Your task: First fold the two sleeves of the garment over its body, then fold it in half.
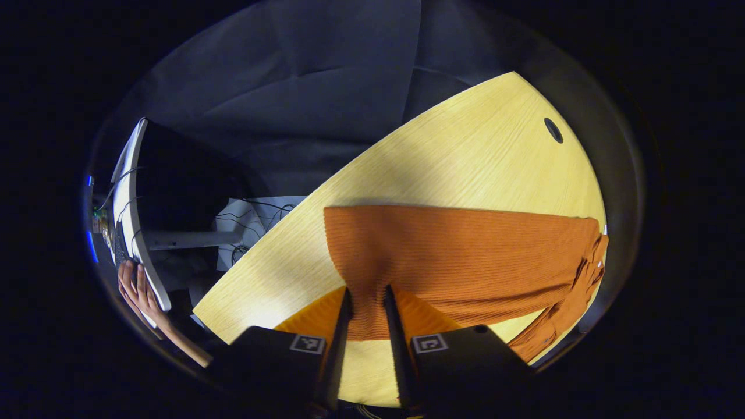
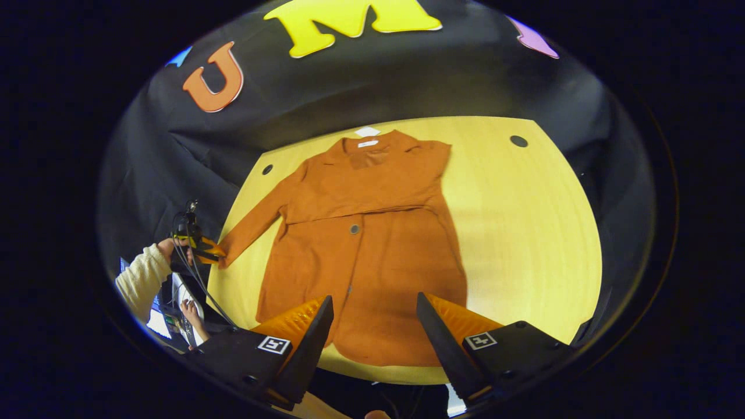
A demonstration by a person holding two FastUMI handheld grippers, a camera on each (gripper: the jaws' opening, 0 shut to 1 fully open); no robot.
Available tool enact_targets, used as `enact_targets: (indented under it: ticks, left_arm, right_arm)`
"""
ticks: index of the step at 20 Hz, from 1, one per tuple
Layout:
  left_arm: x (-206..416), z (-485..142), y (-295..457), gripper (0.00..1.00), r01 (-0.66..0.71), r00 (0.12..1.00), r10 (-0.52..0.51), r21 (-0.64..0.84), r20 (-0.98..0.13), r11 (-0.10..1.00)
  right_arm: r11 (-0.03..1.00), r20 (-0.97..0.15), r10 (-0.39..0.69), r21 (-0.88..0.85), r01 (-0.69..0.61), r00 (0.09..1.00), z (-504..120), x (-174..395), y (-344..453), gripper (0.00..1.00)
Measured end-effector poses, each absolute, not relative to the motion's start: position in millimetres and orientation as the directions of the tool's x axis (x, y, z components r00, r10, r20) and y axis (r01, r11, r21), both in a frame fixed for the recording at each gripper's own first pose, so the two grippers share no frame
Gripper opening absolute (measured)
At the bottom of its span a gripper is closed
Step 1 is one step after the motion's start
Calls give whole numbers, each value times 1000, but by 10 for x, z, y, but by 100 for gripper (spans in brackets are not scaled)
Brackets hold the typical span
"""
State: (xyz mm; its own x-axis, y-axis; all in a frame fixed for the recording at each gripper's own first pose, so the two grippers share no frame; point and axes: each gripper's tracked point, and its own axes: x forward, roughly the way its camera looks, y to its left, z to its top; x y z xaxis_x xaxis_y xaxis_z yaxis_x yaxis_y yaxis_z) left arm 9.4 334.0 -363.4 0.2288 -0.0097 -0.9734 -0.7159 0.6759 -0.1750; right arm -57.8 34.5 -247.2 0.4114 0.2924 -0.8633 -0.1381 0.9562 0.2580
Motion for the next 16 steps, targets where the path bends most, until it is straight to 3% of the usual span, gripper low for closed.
enact_targets:
  ticks: [1, 2, 8, 14, 16]
  left_arm:
    - [107, -3633, 3317, 17, -720, 226, -6, -171, -974, 673]
    - [98, -3630, 3316, 6, -715, 217, -1, -160, -976, 680]
    - [122, -3528, 3289, 3, -692, 196, 23, -121, -980, 712]
    - [669, -2830, 2928, 3, -578, 312, 99, -107, -945, 809]
    - [912, -2580, 2595, 3, -514, 360, 82, -124, -929, 849]
  right_arm:
    - [958, -863, 285, 264, -109, 417, -2490, -576, 227, 93]
    - [959, -861, 280, 274, -77, 424, -2487, -582, 116, 93]
    - [951, -867, 268, 308, 29, 421, -2632, -678, -292, 92]
    - [954, -879, 269, 300, 16, 393, -2787, -648, -559, 93]
    - [949, -883, 281, 315, 30, 376, -2823, -599, -607, 92]
